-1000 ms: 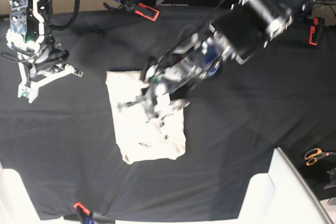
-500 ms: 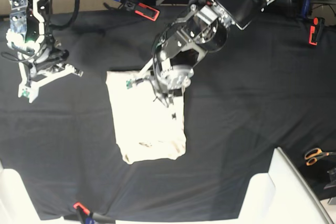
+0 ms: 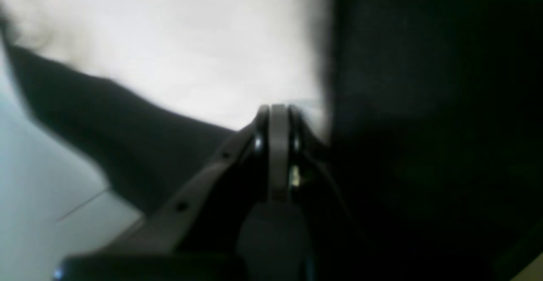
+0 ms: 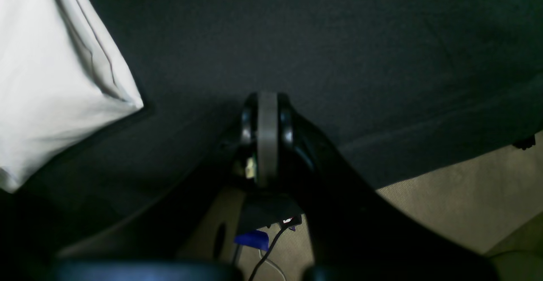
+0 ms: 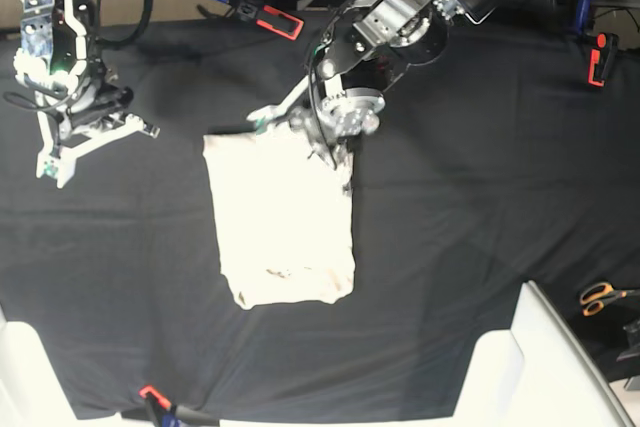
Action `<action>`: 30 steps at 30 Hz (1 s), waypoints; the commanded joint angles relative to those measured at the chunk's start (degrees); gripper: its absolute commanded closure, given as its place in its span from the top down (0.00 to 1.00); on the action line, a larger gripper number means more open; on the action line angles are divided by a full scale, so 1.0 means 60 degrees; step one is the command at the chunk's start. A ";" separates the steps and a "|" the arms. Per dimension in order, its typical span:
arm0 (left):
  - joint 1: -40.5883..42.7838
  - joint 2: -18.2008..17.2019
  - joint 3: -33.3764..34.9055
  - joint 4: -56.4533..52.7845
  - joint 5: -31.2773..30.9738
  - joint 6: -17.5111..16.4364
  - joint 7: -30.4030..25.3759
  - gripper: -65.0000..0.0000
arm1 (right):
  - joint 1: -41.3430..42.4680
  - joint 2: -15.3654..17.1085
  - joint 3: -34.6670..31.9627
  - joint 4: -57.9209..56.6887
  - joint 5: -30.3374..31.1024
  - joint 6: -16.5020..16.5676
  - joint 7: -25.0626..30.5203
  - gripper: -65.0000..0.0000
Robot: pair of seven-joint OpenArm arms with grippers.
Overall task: Fold the T-shirt properly
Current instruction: 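Release the bundle and lift left gripper away, then press and tuck the bundle's edge with right gripper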
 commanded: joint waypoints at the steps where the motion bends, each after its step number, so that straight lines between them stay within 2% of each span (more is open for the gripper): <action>1: -0.0239 0.0119 -0.0020 0.0383 0.0082 0.0064 0.0141 0.00 | 0.0054 0.0077 0.0020 0.0155 -0.0043 0.0022 0.0149 0.01; 4: -0.0576 0.0295 -0.0020 0.0120 0.0053 0.0064 -0.0020 0.00 | 0.0040 0.0077 0.0020 0.0155 -0.0043 0.0022 0.0149 0.01; 8: -0.0986 0.0793 -0.0035 -0.1390 0.0126 0.0094 -0.0636 0.00 | 0.0040 0.0077 0.0020 0.0155 -0.0043 0.0022 0.0149 0.01; 10: -0.1059 0.0910 -0.0035 -0.1976 0.0097 0.0401 -0.0724 0.00 | 0.0040 0.0077 0.0020 0.0155 -0.0043 0.0022 0.0135 0.01; 12: -0.1016 0.0910 -0.0005 -0.2313 0.0141 0.0636 -0.0724 0.00 | 0.0025 0.0077 0.0020 0.0155 -0.0043 0.0022 0.0135 0.01; 15: -0.0649 0.0793 0.0009 -0.2518 0.0126 0.0651 -0.0724 0.00 | -0.0063 0.0121 0.0020 0.0155 -0.0043 0.0022 0.0149 0.01; 17: -0.0429 0.0500 0.0009 -0.2532 0.0112 0.0665 -0.0738 0.00 | -0.0063 0.0121 0.0020 0.0170 -0.0043 0.0022 0.0149 0.01; 22: -0.0342 0.0222 -0.0035 -0.1624 0.0068 0.0665 -0.0665 0.00 | 0.0128 0.0077 -0.0214 0.0170 -0.0043 0.0051 0.0164 0.01; 23: -0.0356 0.0178 -0.0093 -0.1331 0.0112 0.0665 -0.0665 0.00 | 0.0216 0.0091 -0.0551 0.0170 -0.0043 0.0227 0.0164 0.01; 25: -0.0327 0.0134 -0.0577 -0.0686 0.0126 0.0665 -0.0665 0.00 | 0.0391 0.0091 -0.1211 0.0184 -0.0028 0.0945 0.0164 0.01; 28: -0.0195 0.0090 -0.1456 0.0207 0.0141 0.0665 -0.0548 0.00 | 0.0787 0.0077 -0.2310 0.0184 -0.0028 0.2498 0.0164 0.01; 30: 0.0025 -0.0218 -0.2042 0.0735 0.0156 0.0651 -0.0094 0.00 | 0.1080 0.0047 -0.2896 0.0184 -0.0028 0.3377 0.0164 0.01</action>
